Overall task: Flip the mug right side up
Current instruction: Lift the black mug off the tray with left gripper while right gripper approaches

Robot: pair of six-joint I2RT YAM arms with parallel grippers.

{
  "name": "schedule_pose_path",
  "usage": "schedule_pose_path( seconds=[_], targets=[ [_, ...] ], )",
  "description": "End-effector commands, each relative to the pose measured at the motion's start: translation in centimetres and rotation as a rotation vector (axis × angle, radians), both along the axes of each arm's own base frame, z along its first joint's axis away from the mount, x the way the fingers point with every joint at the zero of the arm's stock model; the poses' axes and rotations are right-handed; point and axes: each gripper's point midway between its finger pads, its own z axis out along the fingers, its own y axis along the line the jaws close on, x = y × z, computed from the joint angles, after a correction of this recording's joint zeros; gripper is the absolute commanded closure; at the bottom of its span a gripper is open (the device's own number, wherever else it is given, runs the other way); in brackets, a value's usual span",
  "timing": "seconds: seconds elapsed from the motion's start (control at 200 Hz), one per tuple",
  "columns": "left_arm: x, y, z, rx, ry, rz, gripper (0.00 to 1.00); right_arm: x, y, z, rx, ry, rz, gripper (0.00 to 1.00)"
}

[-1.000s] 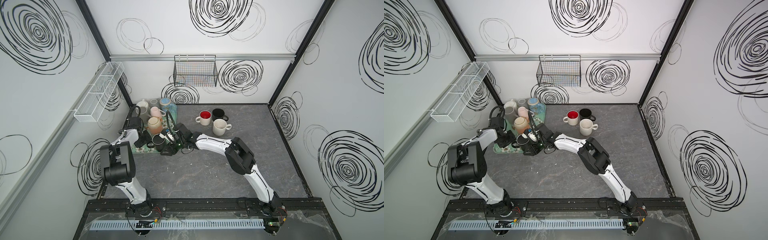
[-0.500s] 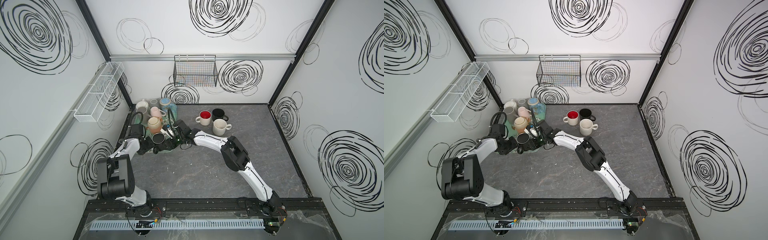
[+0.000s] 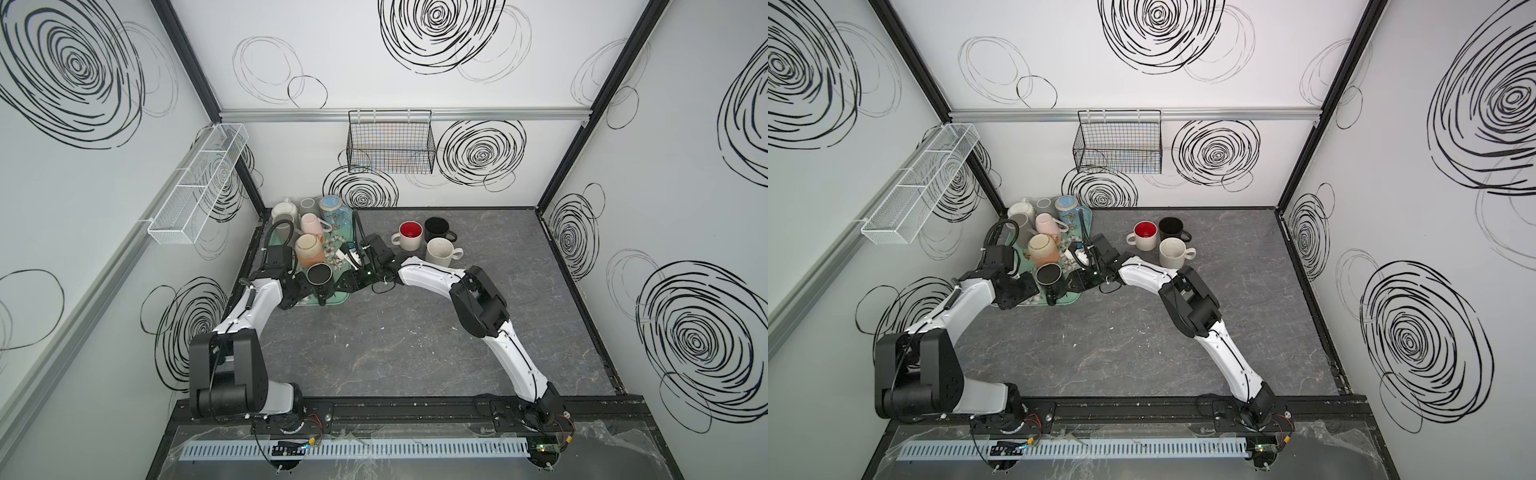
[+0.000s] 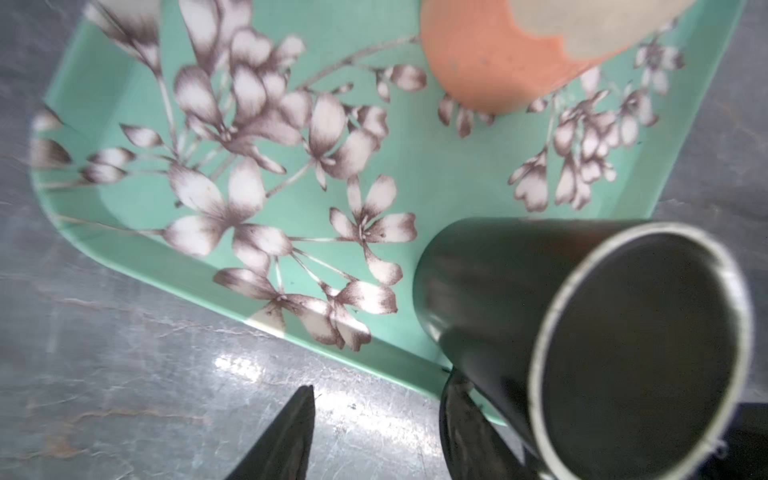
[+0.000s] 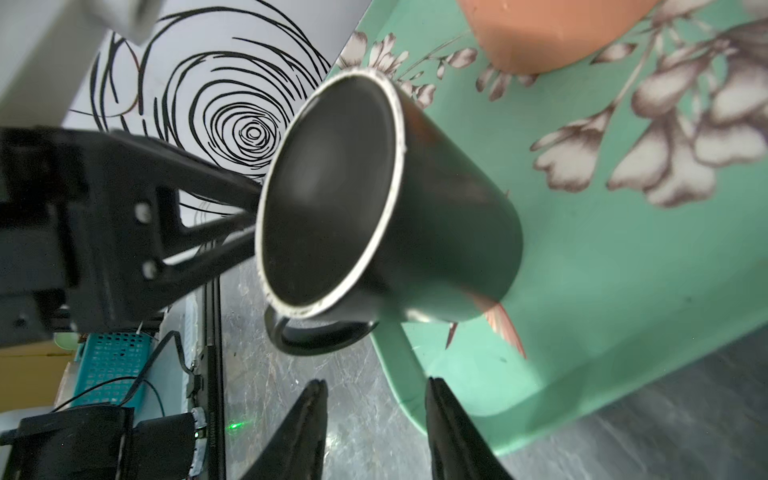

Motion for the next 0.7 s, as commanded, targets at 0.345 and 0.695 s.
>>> schedule_pose_path(
  seconds=[0.345, 0.695],
  targets=[
    [0.1, -5.8, 3.1, 0.073, -0.061, -0.155, 0.45, 3.6, -7.5, 6.6, -0.021, -0.17, -0.183, 0.57],
    [0.6, -6.4, -0.5, 0.095, 0.003, -0.145, 0.45, 2.9, -8.1, 6.4, -0.013, -0.138, -0.181, 0.57]
  ],
)
